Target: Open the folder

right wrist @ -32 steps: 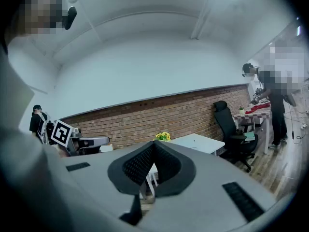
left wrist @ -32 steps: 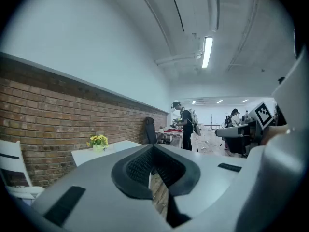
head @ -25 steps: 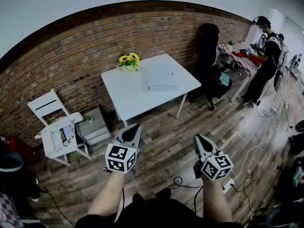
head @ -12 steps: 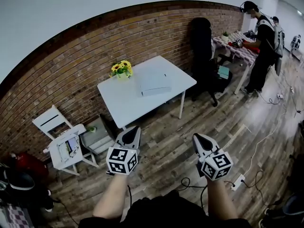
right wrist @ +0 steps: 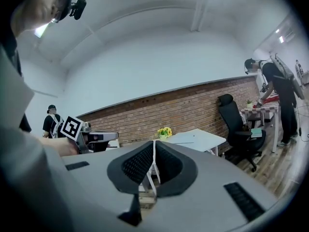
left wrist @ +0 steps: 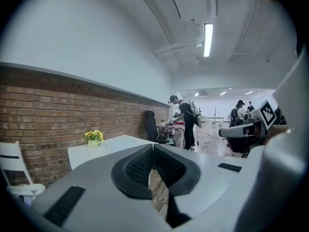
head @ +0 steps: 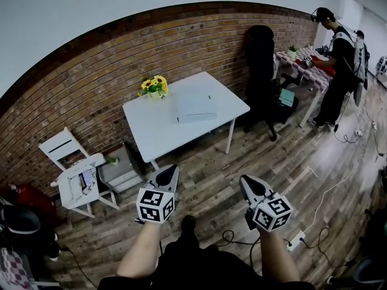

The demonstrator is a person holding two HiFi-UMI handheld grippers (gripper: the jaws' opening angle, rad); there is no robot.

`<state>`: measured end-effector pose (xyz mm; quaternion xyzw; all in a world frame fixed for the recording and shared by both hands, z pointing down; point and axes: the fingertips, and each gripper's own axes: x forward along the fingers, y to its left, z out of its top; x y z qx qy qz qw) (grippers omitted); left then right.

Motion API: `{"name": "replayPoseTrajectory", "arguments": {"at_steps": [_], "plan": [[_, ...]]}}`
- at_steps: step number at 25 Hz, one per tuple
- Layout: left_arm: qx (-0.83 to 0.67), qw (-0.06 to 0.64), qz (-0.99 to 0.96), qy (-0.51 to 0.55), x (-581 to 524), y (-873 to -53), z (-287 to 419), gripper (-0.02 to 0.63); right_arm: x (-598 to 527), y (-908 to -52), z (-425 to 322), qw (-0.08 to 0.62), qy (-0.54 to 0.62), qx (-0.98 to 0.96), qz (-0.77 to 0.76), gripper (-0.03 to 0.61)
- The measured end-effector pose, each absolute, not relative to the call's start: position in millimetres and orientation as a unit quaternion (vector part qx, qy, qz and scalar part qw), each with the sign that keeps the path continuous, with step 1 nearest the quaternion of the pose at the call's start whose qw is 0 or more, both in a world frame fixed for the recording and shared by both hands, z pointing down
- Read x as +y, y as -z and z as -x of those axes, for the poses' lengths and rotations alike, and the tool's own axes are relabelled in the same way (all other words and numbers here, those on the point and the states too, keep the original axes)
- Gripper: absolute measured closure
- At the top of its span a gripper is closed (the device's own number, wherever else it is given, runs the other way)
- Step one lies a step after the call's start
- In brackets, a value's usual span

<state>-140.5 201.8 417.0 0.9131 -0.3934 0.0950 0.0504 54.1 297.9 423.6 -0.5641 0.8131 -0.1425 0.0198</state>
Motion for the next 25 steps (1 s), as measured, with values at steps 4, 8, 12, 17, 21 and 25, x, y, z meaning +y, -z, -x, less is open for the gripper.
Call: {"name": "replayPoseTrajectory", "arguments": {"at_steps": [4,8,12,17,21,25], "plan": [[-0.388,0.048,-0.915,-0.098,183,-423,129,0.594,282,-429,-62,0.027,0.159,0.812,0.561,0.552],[-0.387,0.049,-0.916,-0.097,146,-432,119,0.594,254,-435,-73,0.019,0.164,0.81,0.562,0.549],[-0.383,0.053,-0.917,-0.096,96,-441,105,0.594,211,-441,-89,0.019,0.174,0.803,0.57,0.541],[-0.367,0.056,-0.922,-0.109,27,-449,84,0.593,140,-445,-102,0.012,0.187,0.798,0.573,0.538],[-0.35,0.04,-0.926,-0.135,-32,-453,71,0.592,82,-452,-113,0.007,0.205,0.786,0.583,0.531],[-0.339,0.038,-0.928,-0.15,-90,-459,70,0.592,26,-462,-117,0.004,0.222,0.775,0.592,0.526]]}}
